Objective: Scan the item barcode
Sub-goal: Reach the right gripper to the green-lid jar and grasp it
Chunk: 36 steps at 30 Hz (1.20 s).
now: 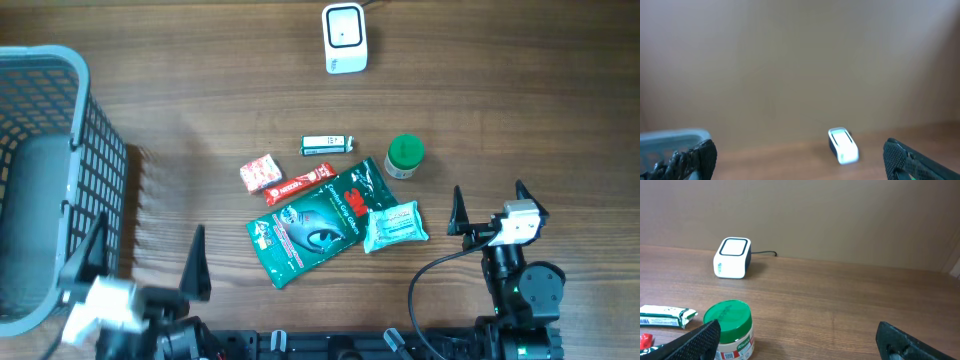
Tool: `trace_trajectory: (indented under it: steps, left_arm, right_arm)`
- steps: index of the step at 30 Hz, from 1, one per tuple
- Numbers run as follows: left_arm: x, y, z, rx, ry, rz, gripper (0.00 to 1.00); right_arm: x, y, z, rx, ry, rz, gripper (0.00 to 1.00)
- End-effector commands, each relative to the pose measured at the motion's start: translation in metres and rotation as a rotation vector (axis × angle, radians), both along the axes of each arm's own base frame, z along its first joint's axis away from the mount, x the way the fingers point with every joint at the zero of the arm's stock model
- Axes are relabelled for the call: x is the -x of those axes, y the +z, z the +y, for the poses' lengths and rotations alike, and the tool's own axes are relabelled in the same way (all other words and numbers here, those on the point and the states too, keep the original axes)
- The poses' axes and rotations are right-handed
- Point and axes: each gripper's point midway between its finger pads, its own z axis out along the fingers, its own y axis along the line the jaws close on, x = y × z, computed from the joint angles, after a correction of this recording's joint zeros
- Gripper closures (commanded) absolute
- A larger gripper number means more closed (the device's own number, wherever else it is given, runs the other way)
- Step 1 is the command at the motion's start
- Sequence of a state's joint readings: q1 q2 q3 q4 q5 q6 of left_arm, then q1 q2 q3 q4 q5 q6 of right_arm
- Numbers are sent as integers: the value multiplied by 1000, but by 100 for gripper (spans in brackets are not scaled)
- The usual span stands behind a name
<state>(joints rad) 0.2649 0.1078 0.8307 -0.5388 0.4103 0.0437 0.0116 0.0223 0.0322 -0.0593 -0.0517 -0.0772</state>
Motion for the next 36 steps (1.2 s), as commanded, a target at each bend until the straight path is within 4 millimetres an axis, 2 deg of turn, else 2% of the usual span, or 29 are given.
trace_trajectory:
  steps: [1,7,10,15,17,18,19,20,21,23,25,27,30,32,36]
  left_arm:
    - [-33,-48,4,76,-32,163,0]
    - [-48,-75,40,127,159,216,0]
    - [-58,-81,44,152,157,193,0]
    - [-69,-113,48,216,164,258,0]
    - [-70,-118,48,231,165,271,0]
    - [-70,-119,48,231,165,275,0]
    - [-69,-122,48,234,166,286,0]
    - [-69,-124,48,235,167,295,0]
    - [-69,-127,48,237,168,307,0]
    - [-68,-134,48,243,170,335,0]
    - [-67,-141,47,249,172,367,0]
    - [-66,-147,47,253,174,389,0]
    - [-64,-156,46,260,177,427,0]
    - [-61,-164,46,268,180,463,0]
    - [-59,-173,45,275,183,500,0]
  right_arm:
    - [0,2,2,9,10,-9,0]
    - [0,2,2,8,10,-9,0]
    - [0,2,2,9,10,-9,0]
    - [0,2,2,17,10,-10,0]
    - [0,22,2,32,12,-90,0]
    - [2,42,4,33,24,-175,0]
    - [10,79,10,18,55,-328,0]
    - [19,100,20,17,119,-418,0]
    - [27,113,29,-5,174,-475,0]
    - [30,118,38,-95,248,-458,0]
    - [20,108,40,-111,259,-360,0]
    - [11,108,43,-117,270,-294,0]
    - [-10,127,49,-125,297,-199,0]
    - [-34,143,59,-142,349,-66,0]
    - [-75,151,65,-220,350,266,0]
